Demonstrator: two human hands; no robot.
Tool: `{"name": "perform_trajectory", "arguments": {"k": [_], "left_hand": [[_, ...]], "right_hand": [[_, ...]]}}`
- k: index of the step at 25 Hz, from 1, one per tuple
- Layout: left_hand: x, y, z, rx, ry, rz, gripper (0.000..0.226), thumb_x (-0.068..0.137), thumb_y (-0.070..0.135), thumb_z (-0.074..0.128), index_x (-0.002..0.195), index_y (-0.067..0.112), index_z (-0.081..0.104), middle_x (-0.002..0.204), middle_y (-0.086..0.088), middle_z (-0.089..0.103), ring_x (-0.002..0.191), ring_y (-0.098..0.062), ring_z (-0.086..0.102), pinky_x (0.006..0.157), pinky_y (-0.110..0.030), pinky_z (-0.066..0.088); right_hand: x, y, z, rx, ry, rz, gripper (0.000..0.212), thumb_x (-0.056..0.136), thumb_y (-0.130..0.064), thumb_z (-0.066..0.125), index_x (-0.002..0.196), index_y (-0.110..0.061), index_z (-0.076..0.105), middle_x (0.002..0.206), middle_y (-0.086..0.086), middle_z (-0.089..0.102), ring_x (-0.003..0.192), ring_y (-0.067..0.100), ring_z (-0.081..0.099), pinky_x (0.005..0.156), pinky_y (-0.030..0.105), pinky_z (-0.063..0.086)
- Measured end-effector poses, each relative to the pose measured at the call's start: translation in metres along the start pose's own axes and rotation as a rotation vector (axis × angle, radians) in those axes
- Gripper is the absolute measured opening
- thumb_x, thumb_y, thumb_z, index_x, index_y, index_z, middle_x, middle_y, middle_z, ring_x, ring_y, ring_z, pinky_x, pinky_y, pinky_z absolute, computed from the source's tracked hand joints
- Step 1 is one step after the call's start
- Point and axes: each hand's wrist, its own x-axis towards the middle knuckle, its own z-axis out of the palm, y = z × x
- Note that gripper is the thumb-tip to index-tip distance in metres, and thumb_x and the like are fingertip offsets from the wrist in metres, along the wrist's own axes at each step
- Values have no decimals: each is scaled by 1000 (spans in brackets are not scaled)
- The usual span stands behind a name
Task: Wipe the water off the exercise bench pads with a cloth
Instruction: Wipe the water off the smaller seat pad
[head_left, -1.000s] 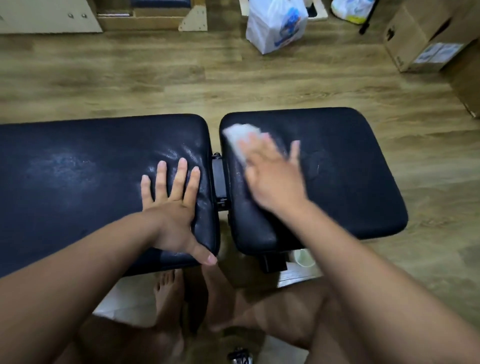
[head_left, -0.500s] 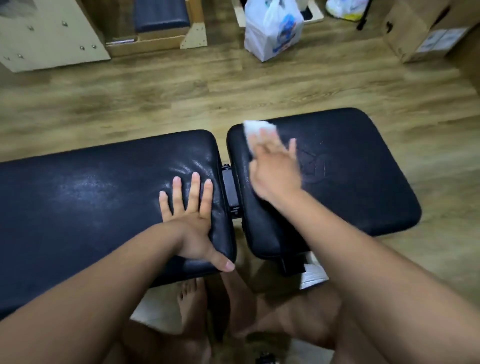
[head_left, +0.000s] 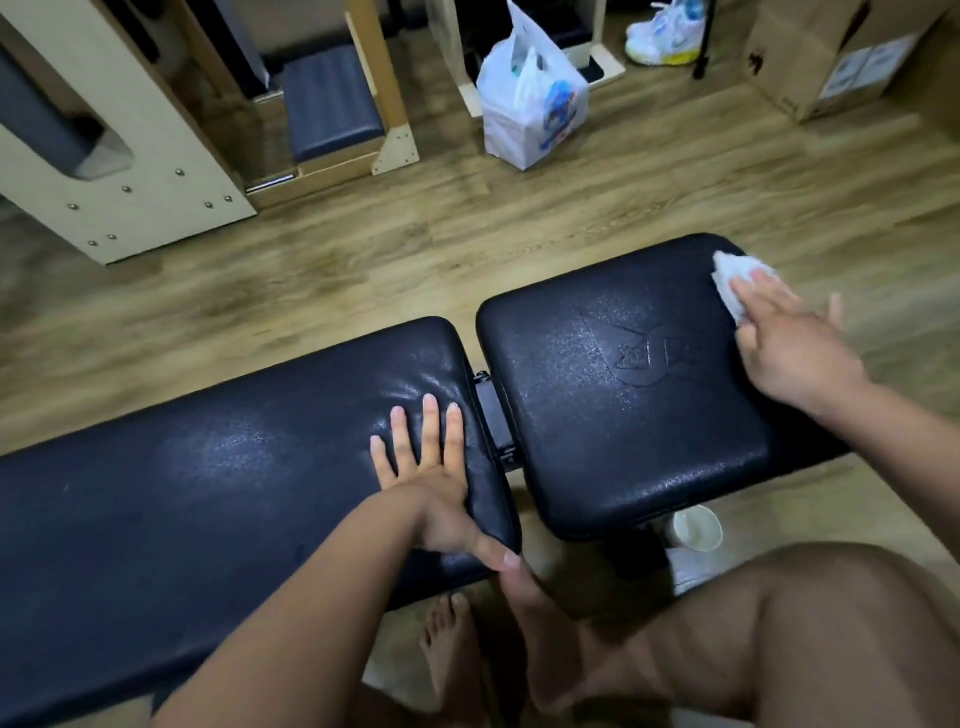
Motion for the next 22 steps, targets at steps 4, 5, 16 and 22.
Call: {"name": "perform_trajectory", "arguments": {"k": [4, 5, 16, 22], "left_hand": [[0, -1, 0, 2, -3, 8, 163, 46, 85, 72, 123, 19, -55, 125, -7, -68, 113, -41, -60, 109, -65, -24], [0, -1, 0, 2, 0, 12, 163, 46, 85, 72, 123, 19, -55, 125, -7, -68, 114, -41, -60, 109, -65, -24], [5, -4, 6, -8, 41, 22, 165, 43, 85, 73, 126, 20, -53, 131, -9, -64, 118, -42, -58, 111, -65, -20], [8, -7, 3, -6, 24, 36, 166, 42, 87, 72, 126, 21, -55, 126, -7, -67, 114, -41, -61, 108, -67, -23]], "right_hand": [[-60, 8, 9, 54, 43, 82, 68, 82, -32, 24, 147, -14, 32, 159, 9, 22, 144, 27, 26, 111, 65, 13], [-79, 3, 12, 50, 54, 89, 67, 83, -31, 25, 146, -12, 34, 158, 11, 24, 144, 28, 26, 110, 66, 15], [-132, -207, 38, 29, -98, -430, 60, 90, -33, 26, 148, -18, 33, 158, 5, 26, 146, 25, 21, 113, 66, 10], [8, -262, 36, -202, -241, -445, 53, 92, -25, 35, 145, -18, 37, 160, -1, 15, 149, 17, -1, 109, 70, -7]]}}
